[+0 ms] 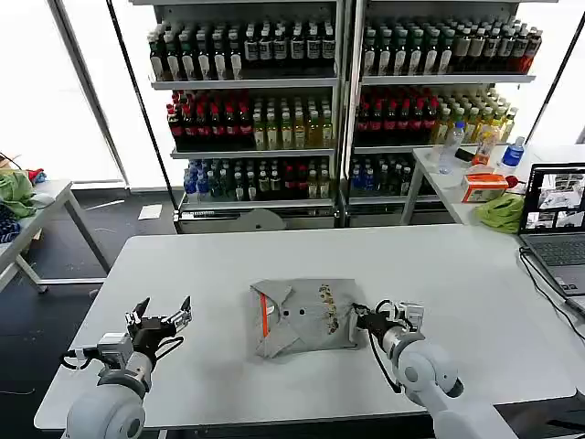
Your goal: Fold and organize the clothes.
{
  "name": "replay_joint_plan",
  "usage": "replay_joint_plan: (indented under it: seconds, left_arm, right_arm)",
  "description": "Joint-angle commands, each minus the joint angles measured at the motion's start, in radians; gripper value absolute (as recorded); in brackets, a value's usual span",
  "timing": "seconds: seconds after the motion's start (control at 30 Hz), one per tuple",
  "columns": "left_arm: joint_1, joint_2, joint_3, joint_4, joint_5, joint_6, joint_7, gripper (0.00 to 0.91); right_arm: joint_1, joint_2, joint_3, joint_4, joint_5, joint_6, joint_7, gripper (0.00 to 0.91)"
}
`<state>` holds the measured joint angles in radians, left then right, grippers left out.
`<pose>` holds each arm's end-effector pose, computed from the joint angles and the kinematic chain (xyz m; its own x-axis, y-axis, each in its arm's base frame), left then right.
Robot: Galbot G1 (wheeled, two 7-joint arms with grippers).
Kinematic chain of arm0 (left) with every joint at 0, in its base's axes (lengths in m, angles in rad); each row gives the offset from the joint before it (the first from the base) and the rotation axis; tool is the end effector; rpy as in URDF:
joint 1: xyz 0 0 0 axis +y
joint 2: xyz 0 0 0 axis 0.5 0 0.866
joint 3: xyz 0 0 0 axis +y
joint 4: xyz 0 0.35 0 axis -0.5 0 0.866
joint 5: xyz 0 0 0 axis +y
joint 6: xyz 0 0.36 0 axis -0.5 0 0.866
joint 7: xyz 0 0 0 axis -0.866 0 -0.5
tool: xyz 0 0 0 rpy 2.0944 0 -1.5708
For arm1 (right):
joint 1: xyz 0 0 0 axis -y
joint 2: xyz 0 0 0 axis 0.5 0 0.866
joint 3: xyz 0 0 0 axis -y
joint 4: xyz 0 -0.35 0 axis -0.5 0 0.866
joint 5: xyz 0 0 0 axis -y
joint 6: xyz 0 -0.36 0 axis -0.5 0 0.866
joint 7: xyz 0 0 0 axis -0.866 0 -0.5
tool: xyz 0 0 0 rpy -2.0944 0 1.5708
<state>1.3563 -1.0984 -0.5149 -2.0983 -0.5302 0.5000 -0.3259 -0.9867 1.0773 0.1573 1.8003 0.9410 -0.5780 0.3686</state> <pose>0.2502 0.0744 -0.2390 -0.9392 -0.0610 0.3379 -0.0531 0.9981 0.0325 0.3446 -0.0164 -0.2753 -0.7988 -0.2580 0.5435 -0.1309 0.9563 0.2615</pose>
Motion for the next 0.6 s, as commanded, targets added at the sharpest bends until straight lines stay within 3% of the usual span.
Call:
replay_joint_plan:
  seconds: [0.03,0.2,0.37,0.6]
  left_arm:
    - [0.011,0.000,-0.008,-0.001,0.000,0.000,0.002,0.907]
    - [0.016,0.003,-0.009,-0.005,-0.001,-0.001,0.003,0.907]
    - [0.013,-0.009,0.010,-0.010,0.004,-0.001,0.003,0.907]
    - [0.016,-0.015,0.016,-0.012,0.006,0.000,0.003,0.907]
  right_arm:
    - [-0.028,-0.004,0.053,0.014,-0.125,0.001,-0.020,0.907]
    - [-0.091,0.000,0.109,0.186,-0.178,0.000,-0.041,0.907]
    - [-0.137,-0.009,0.108,0.341,-0.167,-0.001,-0.029,0.907]
    - [-0.217,-0.003,0.051,0.404,-0.007,-0.003,0.024,0.907]
